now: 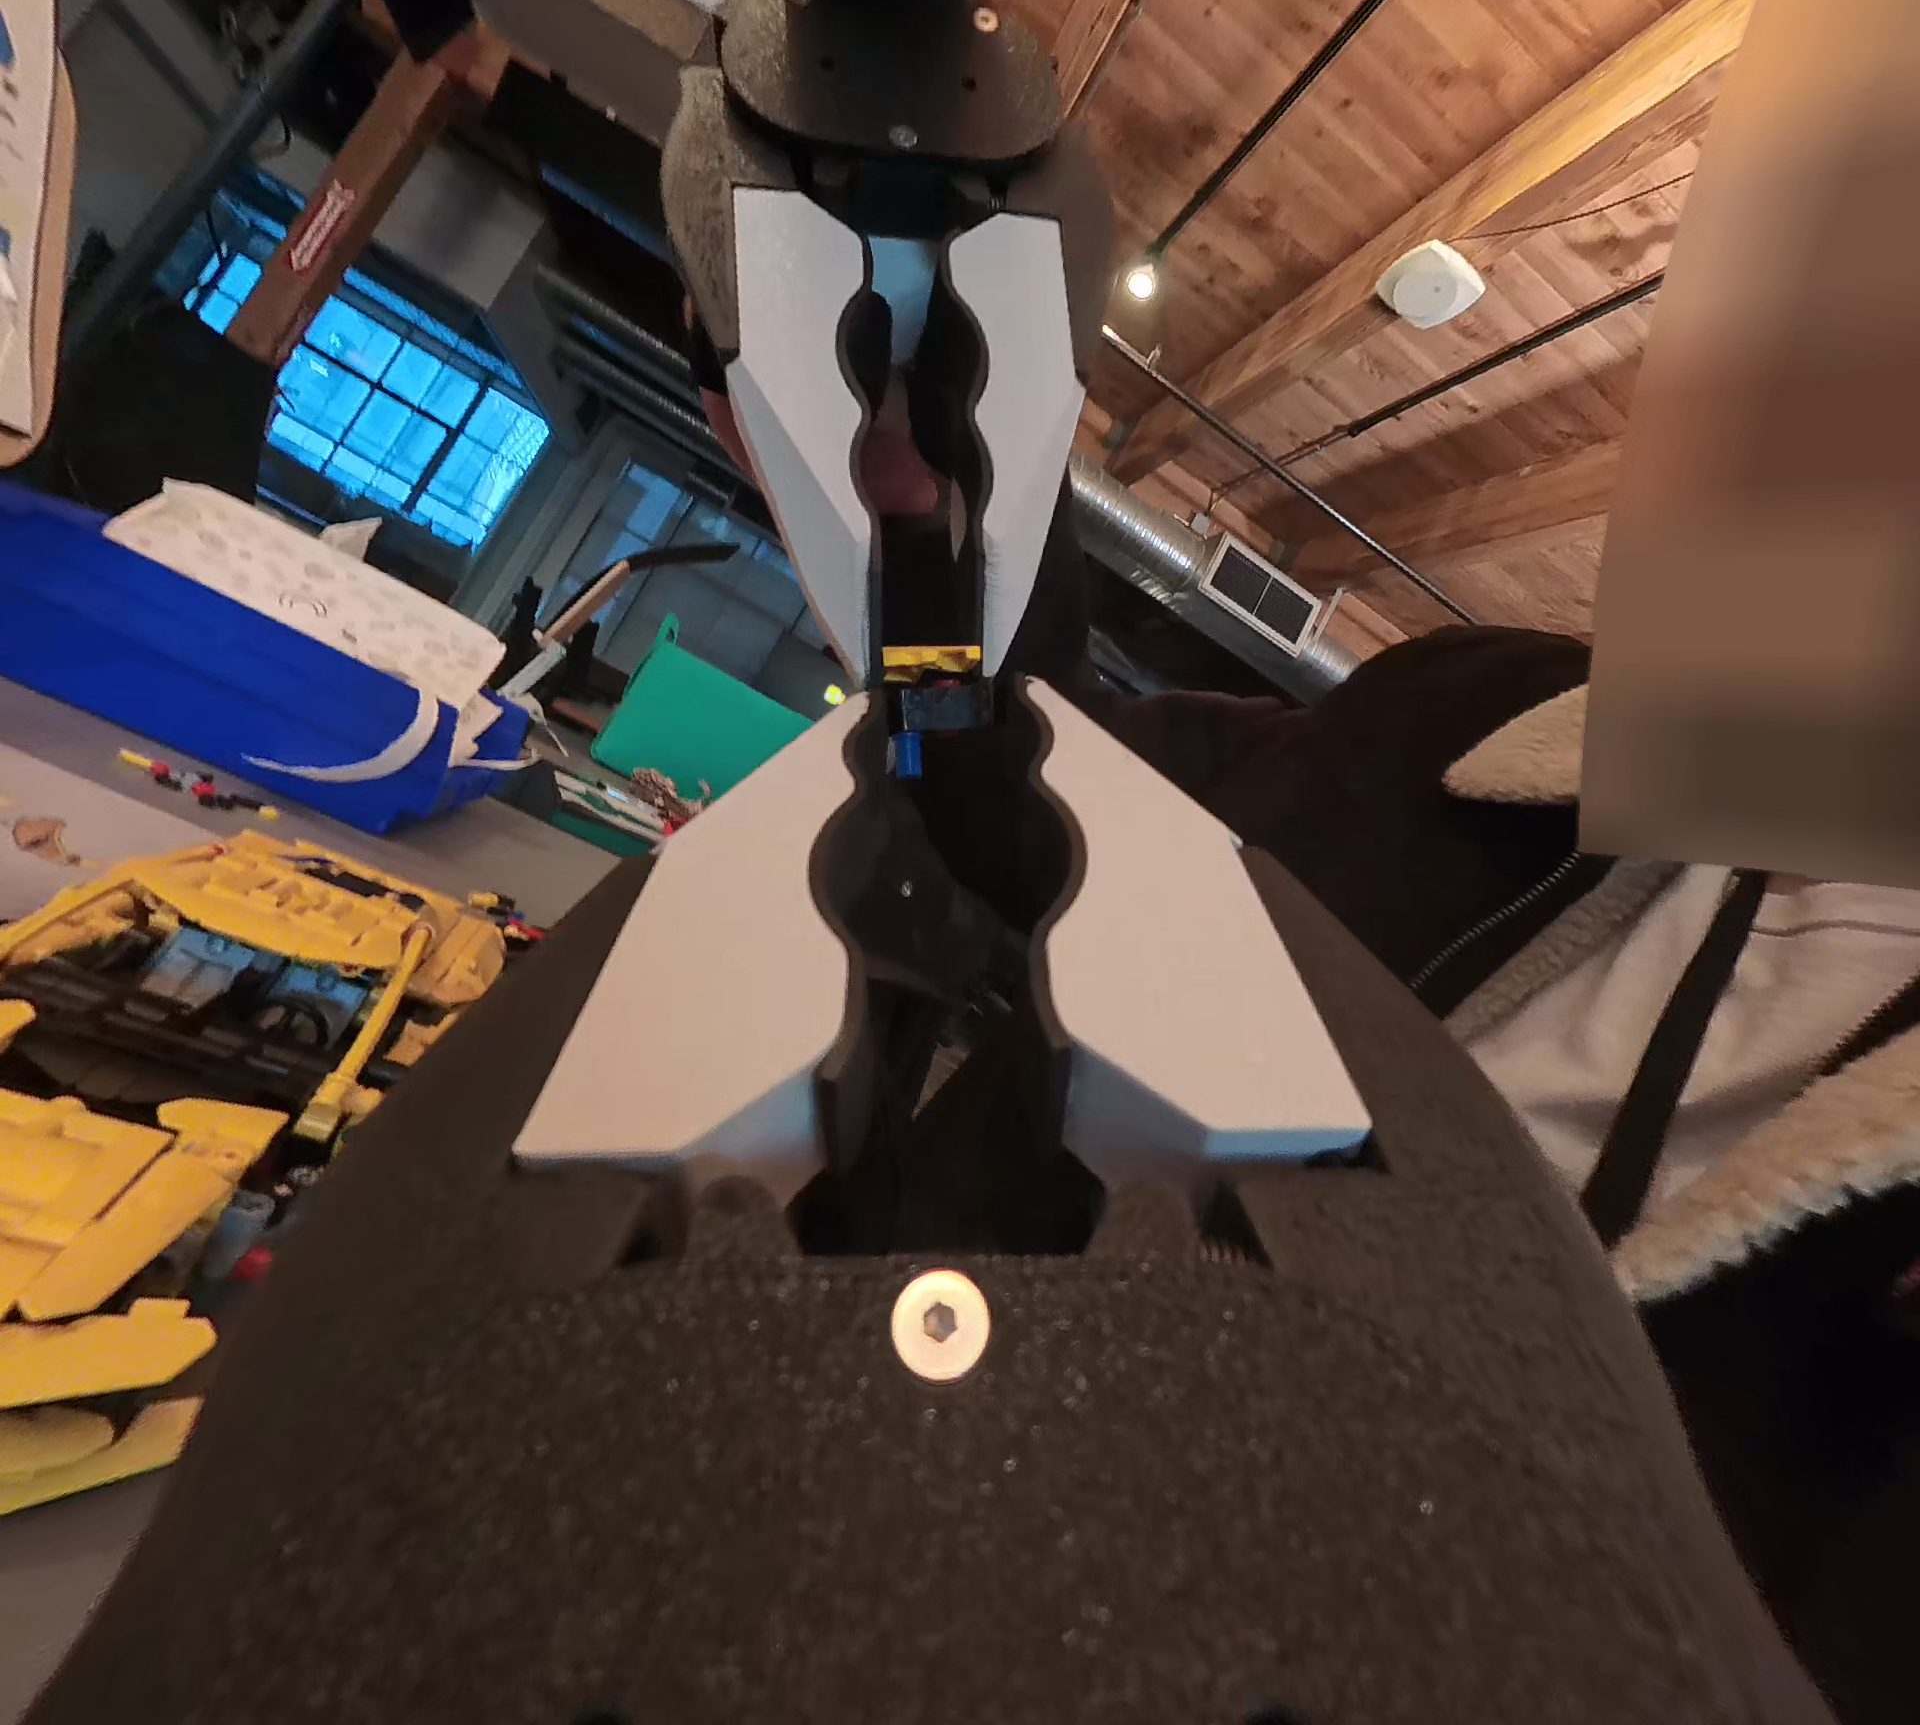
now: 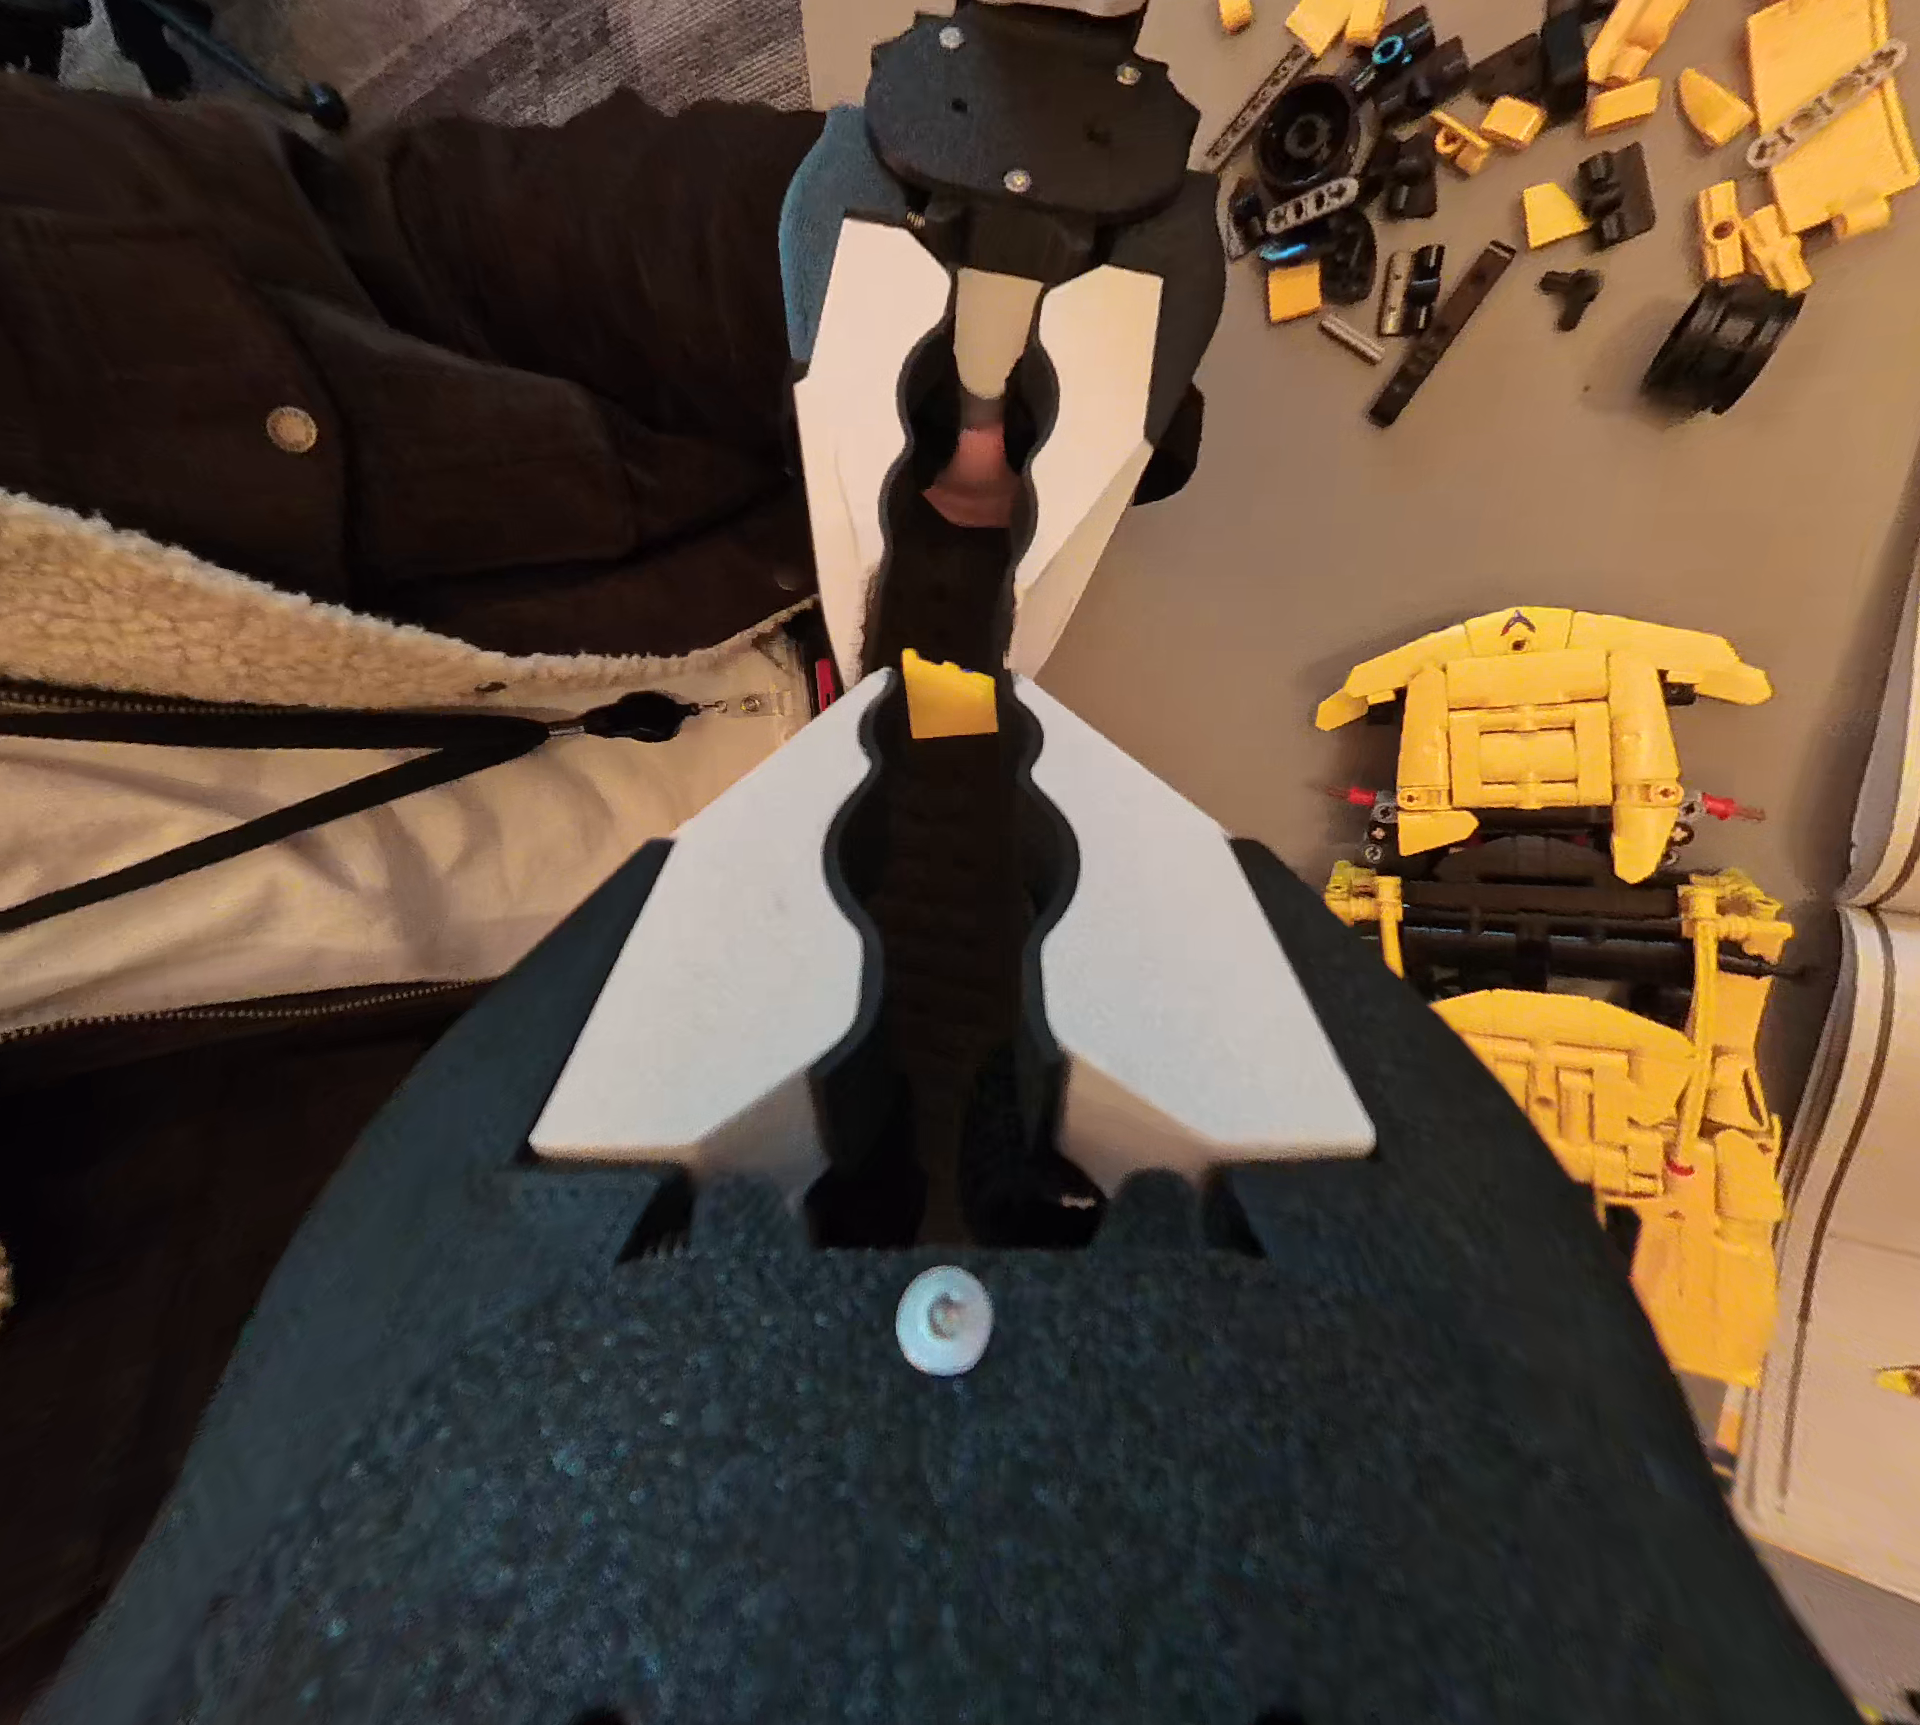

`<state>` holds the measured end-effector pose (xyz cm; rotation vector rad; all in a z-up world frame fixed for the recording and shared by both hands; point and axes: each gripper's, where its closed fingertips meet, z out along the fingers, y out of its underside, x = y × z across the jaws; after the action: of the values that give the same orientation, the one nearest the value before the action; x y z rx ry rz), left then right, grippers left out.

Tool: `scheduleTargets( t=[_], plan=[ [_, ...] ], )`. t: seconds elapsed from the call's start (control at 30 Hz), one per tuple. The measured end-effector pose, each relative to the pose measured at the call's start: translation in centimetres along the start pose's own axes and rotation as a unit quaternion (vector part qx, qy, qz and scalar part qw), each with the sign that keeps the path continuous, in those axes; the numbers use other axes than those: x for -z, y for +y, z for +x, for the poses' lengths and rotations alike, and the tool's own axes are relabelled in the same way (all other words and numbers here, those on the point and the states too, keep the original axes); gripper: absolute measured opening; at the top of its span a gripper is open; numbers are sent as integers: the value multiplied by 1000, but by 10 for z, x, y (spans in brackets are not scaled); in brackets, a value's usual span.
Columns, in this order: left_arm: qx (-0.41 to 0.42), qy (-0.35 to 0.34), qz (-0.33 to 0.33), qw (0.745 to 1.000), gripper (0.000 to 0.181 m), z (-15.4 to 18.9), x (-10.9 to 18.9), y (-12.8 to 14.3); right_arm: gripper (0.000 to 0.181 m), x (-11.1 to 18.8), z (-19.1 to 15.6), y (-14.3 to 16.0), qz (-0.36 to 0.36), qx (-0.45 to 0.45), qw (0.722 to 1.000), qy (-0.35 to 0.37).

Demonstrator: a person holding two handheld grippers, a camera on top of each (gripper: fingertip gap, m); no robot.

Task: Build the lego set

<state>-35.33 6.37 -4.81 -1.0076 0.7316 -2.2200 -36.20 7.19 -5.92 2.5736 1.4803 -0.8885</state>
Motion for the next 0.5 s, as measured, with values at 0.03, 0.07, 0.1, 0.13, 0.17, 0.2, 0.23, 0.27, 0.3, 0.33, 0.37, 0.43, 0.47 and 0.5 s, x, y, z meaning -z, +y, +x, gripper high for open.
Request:
scheduleTargets(
  t=[0.03,0.07,0.1,0.13,0.17,0.2,0.23,0.27,0.3,0.33,0.37,0.43,0.47,0.5],
  plan=[
    [-4,0,6,1000,22,1,1,-2,16,1,0,-2,4,-7,1000,5],
    [-9,1,13,1000,22,2,2,-4,16,2,-1,-5,9,-14,1000,8],
    [-12,1,18,1000,22,2,3,-6,18,2,-3,-7,12,-22,1000,8],
    [-13,2,23,1000,22,2,4,-7,18,3,-3,-8,13,-30,999,13],
    [-14,5,27,1000,23,3,4,-9,18,3,-3,-10,14,-35,999,17],
    [-13,8,30,999,22,4,4,-10,18,3,-4,-11,12,-37,999,19],
    [-12,9,30,999,23,4,4,-10,16,3,-4,-11,9,-40,999,23],
    [-11,10,32,999,22,4,4,-10,16,4,-5,-11,7,-44,999,25],
    [-10,13,33,999,22,5,5,-11,15,4,-6,-12,5,-44,999,25],
    [-11,13,36,999,22,5,5,-11,10,4,-7,-12,3,-42,999,29],
    [-11,12,36,999,22,4,6,-11,7,4,-7,-11,0,-37,999,35],
    [-8,15,42,999,22,4,7,-14,3,6,-6,-7,-10,-20,998,51],
    [-5,15,47,999,23,4,8,-17,8,9,-4,-5,-10,-12,998,61],
    [-3,11,51,999,22,3,10,-20,11,13,-3,-3,-6,-1,998,69]
  ],
)
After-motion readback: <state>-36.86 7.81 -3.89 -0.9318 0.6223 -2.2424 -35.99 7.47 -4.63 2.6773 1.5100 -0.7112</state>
